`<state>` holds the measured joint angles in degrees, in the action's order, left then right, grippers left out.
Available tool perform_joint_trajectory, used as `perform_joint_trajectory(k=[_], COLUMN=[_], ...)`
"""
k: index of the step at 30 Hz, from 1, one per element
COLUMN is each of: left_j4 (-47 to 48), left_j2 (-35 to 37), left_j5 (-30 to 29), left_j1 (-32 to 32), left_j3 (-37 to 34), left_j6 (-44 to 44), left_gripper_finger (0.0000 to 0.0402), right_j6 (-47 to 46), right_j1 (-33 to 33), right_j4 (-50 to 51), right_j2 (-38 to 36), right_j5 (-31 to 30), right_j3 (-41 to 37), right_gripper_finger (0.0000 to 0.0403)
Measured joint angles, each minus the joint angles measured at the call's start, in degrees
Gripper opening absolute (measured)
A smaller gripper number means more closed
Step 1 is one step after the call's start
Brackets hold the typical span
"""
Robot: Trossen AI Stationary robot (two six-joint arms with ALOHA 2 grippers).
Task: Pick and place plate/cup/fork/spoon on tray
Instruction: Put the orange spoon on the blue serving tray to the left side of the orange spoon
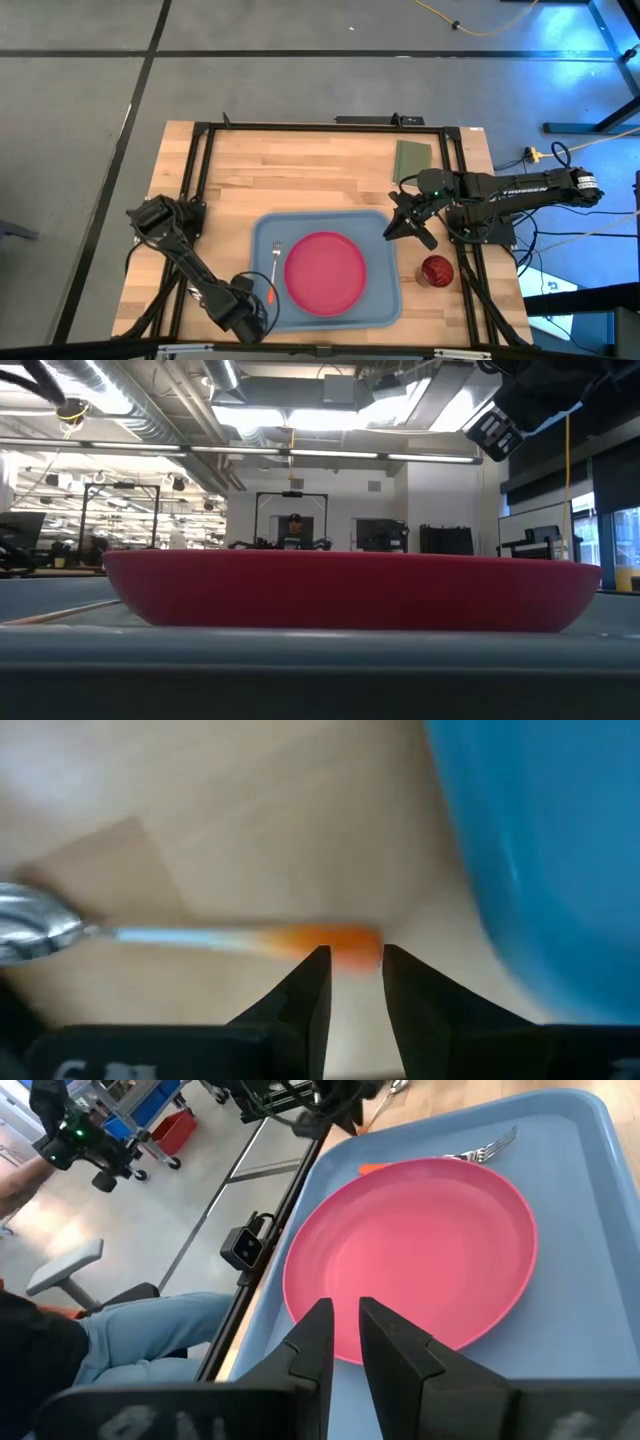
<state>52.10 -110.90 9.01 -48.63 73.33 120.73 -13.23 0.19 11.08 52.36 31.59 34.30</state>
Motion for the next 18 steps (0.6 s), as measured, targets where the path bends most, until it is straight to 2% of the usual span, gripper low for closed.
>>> perform_joint_trajectory(k=[6, 9, 12, 14, 18], left_j4=[10.4, 12.9, 14.7, 17.3, 17.9], left_j2=[3.8, 6.2, 6.1, 6.2, 6.2], left_j5=[0.3, -0.8, 2.9, 6.1, 10.2], left_j1=[-0.7, -1.6, -2.9, -4.5, -7.8], left_j3=[2.1, 2.7, 2.7, 2.7, 2.6], left_j6=[-7.5, -16.2, -21.9, -20.3, -8.9], left_gripper_finger=[0.0087, 0.0087, 0.0087, 0.0087, 0.0087], right_j6=[0.1, 0.2, 0.2, 0.2, -0.1], right_j1=[0.0, 0.0, 0.0, 0.0, 0.0], right_j4=[0.0, 0.0, -0.1, -0.1, -0.1], right_j2=[0.0, 0.0, 0.0, 0.0, 0.0], right_j5=[-0.1, -0.4, -0.5, -0.5, -0.5], right_j3=[0.0, 0.0, 0.0, 0.0, 0.0], right_gripper_finger=[0.0058, 0.0058, 0.0058, 0.0058, 0.0058])
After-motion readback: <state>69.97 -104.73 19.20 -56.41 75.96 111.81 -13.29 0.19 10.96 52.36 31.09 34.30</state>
